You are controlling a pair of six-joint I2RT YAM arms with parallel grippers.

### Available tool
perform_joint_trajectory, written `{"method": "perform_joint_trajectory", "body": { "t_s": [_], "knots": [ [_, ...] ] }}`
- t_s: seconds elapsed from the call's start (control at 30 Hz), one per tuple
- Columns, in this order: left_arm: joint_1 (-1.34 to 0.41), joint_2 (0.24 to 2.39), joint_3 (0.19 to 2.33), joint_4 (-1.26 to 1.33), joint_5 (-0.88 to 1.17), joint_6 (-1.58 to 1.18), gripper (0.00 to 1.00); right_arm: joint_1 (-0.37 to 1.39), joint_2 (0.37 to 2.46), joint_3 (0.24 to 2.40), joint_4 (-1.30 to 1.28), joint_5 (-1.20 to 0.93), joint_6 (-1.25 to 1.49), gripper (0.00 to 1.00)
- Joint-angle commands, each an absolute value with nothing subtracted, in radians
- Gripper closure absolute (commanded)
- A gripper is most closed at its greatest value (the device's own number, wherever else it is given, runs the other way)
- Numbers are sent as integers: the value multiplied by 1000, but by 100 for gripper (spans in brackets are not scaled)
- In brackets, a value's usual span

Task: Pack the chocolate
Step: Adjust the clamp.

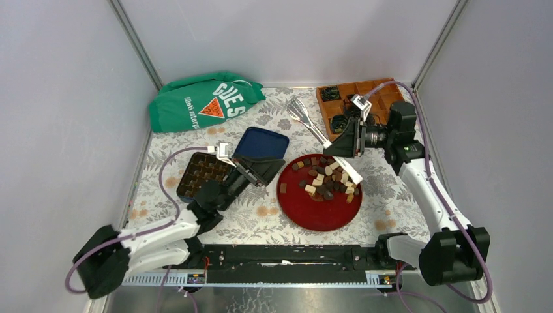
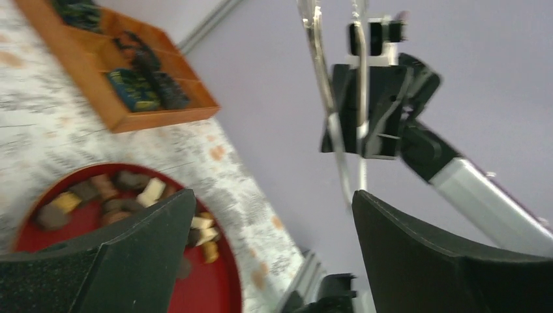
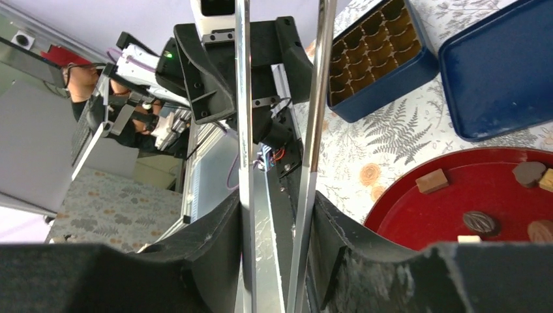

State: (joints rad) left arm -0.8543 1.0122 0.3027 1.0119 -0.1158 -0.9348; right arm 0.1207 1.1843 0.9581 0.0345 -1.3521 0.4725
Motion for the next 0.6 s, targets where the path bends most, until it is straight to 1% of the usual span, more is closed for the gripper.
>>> {"method": "perform_joint_trajectory", "body": {
  "t_s": [0.0, 0.13, 0.23, 0.37, 0.43, 0.5, 0.57],
  "knots": [
    [-797, 845, 363, 408, -96, -813, 3, 92, 1142, 1029, -195, -1321, 229, 54],
    [-694, 772, 460, 68, -42, -766, 5, 91, 1150, 1118, -492, -1175, -70, 54],
    [-630, 797, 546, -114, 23, -712, 8, 90, 1155, 1149, -615, -1098, -199, 55],
    [-597, 905, 705, -349, 5, -624, 10, 91, 1141, 1163, -695, -1022, -289, 55],
    [-588, 953, 772, -442, -49, -586, 11, 90, 1134, 1167, -725, -996, -322, 55],
    [-583, 993, 808, -493, -71, -560, 12, 91, 1129, 1161, -741, -1000, -334, 56],
    [-583, 1012, 803, -481, -47, -559, 14, 91, 1128, 1144, -738, -1018, -330, 58]
  ]
}}
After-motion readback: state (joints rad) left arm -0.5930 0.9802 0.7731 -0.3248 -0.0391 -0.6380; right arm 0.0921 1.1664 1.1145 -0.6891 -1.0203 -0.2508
